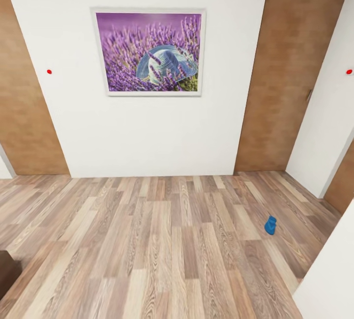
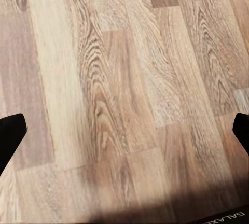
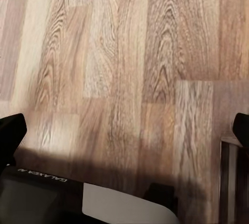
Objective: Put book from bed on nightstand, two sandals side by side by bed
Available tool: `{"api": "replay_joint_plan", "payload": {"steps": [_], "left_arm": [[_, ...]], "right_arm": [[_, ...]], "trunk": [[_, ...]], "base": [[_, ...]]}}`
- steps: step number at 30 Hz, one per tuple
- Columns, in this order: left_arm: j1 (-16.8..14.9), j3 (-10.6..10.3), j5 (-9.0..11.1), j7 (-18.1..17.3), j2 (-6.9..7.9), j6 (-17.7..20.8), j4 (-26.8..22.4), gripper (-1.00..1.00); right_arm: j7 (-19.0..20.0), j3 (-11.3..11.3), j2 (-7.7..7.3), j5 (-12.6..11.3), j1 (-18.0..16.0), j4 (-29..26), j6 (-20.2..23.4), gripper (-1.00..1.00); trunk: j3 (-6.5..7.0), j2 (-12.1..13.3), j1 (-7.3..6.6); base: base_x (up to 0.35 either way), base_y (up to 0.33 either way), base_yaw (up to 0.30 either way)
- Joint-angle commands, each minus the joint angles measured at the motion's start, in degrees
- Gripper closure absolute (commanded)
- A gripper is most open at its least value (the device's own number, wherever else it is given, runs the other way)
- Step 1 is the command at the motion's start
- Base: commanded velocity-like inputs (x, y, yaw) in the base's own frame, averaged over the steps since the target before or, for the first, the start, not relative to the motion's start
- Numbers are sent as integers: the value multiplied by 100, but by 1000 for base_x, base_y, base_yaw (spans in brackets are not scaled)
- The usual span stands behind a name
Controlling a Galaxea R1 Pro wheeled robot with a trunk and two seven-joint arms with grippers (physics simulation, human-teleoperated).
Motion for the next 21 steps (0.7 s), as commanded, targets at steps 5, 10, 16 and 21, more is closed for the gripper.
{"api": "replay_joint_plan", "payload": {"steps": [5,10,16,21], "left_arm": [[-3,5,-20,-18,1,-24,6,-100],[-3,5,-17,-18,1,-24,6,-100],[-3,5,-16,-18,1,-24,8,-100],[-3,5,-19,-18,1,-24,9,-100]], "right_arm": [[34,-15,1,-26,-3,1,1,-100],[34,-16,1,-26,0,1,1,-100],[34,-16,1,-26,-2,1,1,-100],[34,-17,1,-26,-3,1,1,-100]], "trunk": [[-5,-3,2],[-5,-3,2],[-5,-3,2],[-5,-3,2]], "base": [[231,166,0],[246,177,0],[263,156,0],[264,36,0]]}}
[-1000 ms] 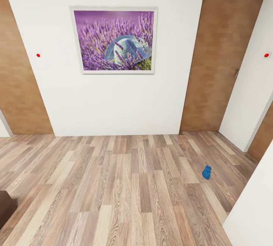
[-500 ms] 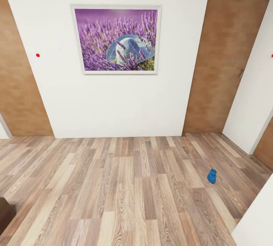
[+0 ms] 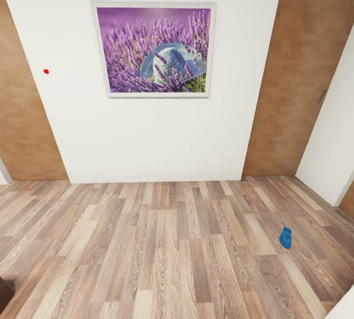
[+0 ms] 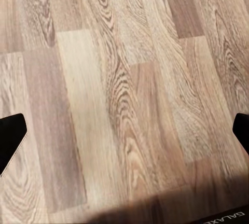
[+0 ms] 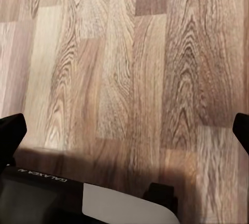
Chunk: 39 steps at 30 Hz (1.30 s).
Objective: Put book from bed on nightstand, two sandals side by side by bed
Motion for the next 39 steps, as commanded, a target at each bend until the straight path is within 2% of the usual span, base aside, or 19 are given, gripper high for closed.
{"api": "replay_joint_plan", "payload": {"steps": [1,8,39], "left_arm": [[-3,5,-19,-18,1,-23,3,-100],[-3,5,-24,-18,1,-23,0,-100],[-3,5,-26,-18,1,-23,-1,-100]], "right_arm": [[35,-15,1,-26,-2,2,0,-100],[35,-21,1,-26,0,2,1,-100],[35,-22,1,-26,-1,2,1,-100]], "trunk": [[-5,-3,2],[-5,-3,2],[-5,-3,2]], "base": [[240,13,0],[182,4,60],[5,0,237]]}}
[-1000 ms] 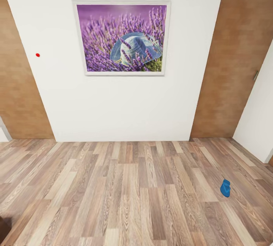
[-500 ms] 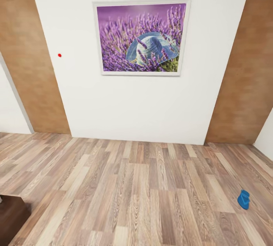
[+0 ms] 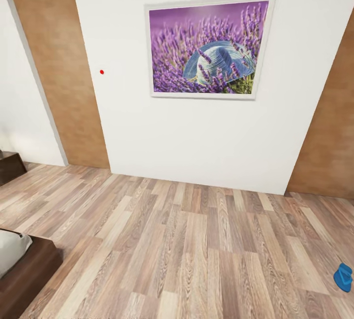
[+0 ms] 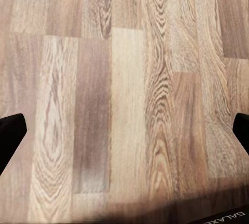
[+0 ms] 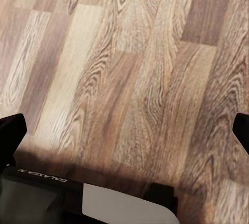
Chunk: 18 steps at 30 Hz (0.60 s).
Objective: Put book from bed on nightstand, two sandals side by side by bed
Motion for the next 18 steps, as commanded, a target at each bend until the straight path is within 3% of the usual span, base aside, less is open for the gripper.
{"api": "replay_joint_plan", "payload": {"steps": [1,6,12,18], "left_arm": [[-5,5,-21,-18,0,-23,4,-100],[-5,5,-21,-18,0,-23,6,-100],[-5,5,-21,-18,0,-23,7,-100],[-5,5,-21,-20,0,-23,6,-100]], "right_arm": [[36,-16,1,-27,-2,4,-1,-100],[36,-16,1,-27,-2,4,-1,-100],[36,-15,1,-27,-1,4,0,-100],[36,-15,1,-27,-2,4,0,-100]], "trunk": [[-6,-3,0],[-6,-3,0],[-6,-3,0],[-6,-3,0]], "base": [[0,0,233],[18,0,233],[235,0,232],[67,0,203]]}}
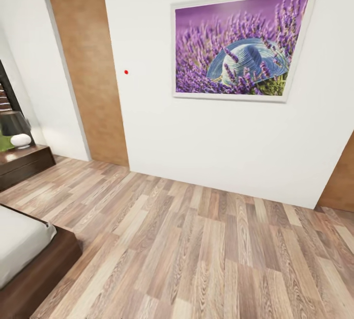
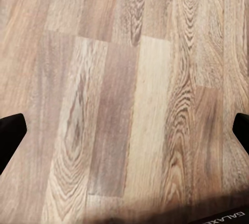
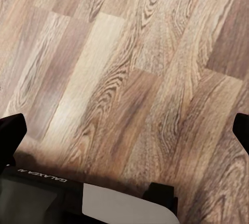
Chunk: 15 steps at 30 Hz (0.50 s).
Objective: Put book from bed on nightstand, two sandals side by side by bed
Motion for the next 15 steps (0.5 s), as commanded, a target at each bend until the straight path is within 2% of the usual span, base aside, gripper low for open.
{"api": "replay_joint_plan", "payload": {"steps": [1,15], "left_arm": [[-4,5,-21,-18,1,-23,4,-100],[-4,5,-21,-17,1,-23,6,-100]], "right_arm": [[35,-16,1,-27,0,3,0,-100],[35,-9,1,-27,-2,3,0,-100]], "trunk": [[-6,-3,0],[-6,-3,0]], "base": [[13,0,123],[2,0,23]]}}
